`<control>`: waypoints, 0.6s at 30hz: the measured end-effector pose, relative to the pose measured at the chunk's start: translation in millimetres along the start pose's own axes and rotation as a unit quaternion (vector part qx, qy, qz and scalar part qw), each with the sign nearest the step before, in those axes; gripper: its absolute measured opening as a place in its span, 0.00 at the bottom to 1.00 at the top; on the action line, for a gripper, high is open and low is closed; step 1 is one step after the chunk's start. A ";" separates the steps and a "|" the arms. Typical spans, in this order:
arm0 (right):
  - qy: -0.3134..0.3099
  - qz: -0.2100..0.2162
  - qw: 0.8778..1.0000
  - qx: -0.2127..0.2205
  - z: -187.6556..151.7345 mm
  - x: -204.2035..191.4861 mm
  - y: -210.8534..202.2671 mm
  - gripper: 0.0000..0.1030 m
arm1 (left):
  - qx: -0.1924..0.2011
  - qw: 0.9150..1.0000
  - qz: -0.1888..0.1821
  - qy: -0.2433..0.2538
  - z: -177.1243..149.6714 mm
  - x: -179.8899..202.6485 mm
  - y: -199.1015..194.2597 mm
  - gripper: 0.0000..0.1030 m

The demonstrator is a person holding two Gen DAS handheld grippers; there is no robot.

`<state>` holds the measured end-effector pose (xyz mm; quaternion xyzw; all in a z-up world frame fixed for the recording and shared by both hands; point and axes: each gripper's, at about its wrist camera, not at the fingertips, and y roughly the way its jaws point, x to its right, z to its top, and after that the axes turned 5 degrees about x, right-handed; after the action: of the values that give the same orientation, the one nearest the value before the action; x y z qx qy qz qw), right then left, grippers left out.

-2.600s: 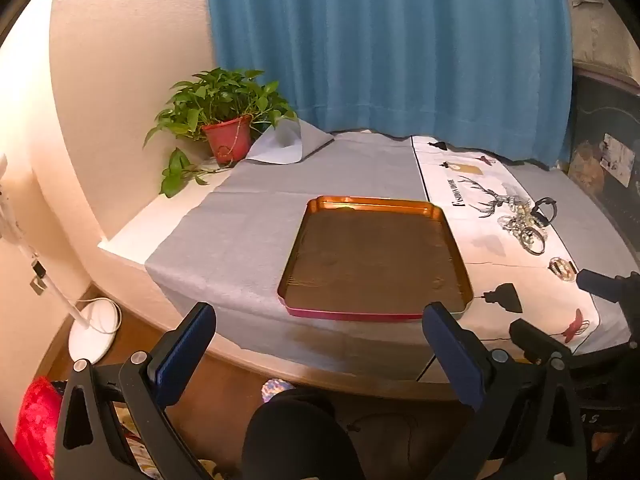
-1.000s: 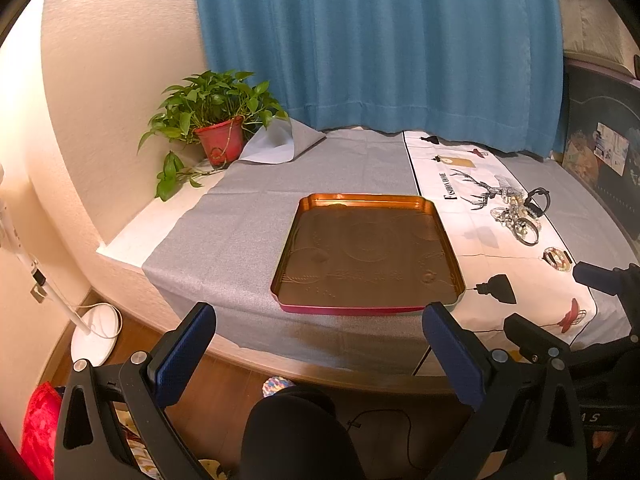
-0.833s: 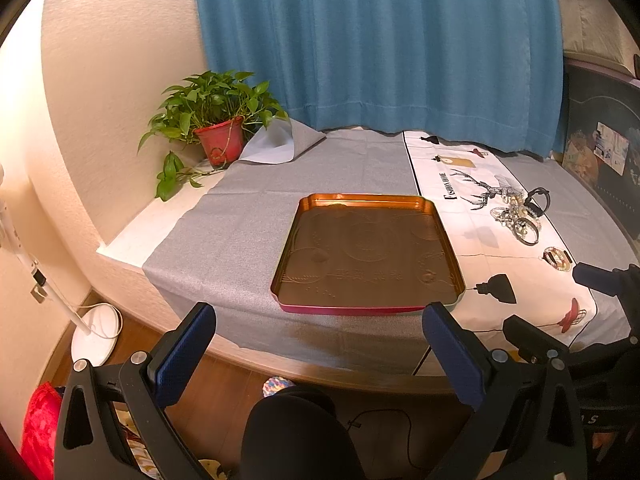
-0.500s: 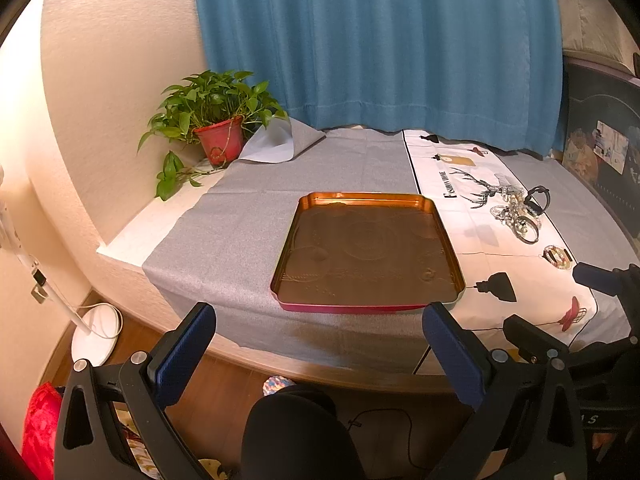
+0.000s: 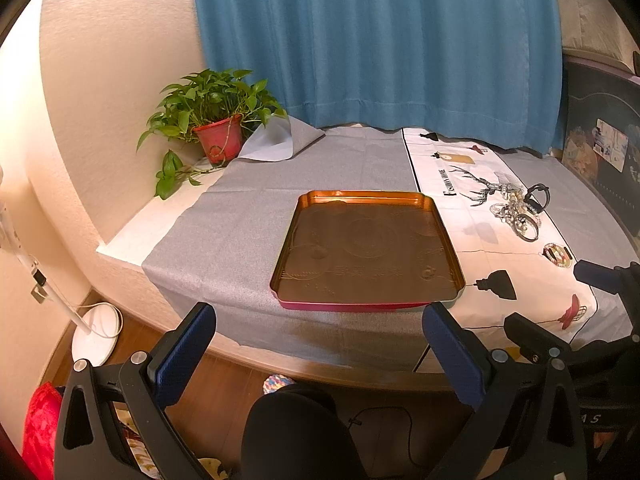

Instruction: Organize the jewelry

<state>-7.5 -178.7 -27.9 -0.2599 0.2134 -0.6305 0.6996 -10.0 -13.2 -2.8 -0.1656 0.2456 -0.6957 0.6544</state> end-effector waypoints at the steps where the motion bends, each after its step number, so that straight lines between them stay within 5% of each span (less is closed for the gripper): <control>1: 0.000 0.000 1.000 0.000 -0.2 0.1 -0.3 1.00 | 0.000 1.000 0.000 0.000 0.2 -0.5 0.2 1.00; 18: 0.000 0.001 1.000 0.000 -2.0 1.3 1.2 1.00 | -0.003 1.000 -0.001 0.001 -2.6 2.5 -1.5 1.00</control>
<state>-7.8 -180.1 -30.2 -0.2596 0.2138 -0.6297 0.7003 -12.9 -15.4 -4.3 -0.1673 0.2483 -0.6954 0.6533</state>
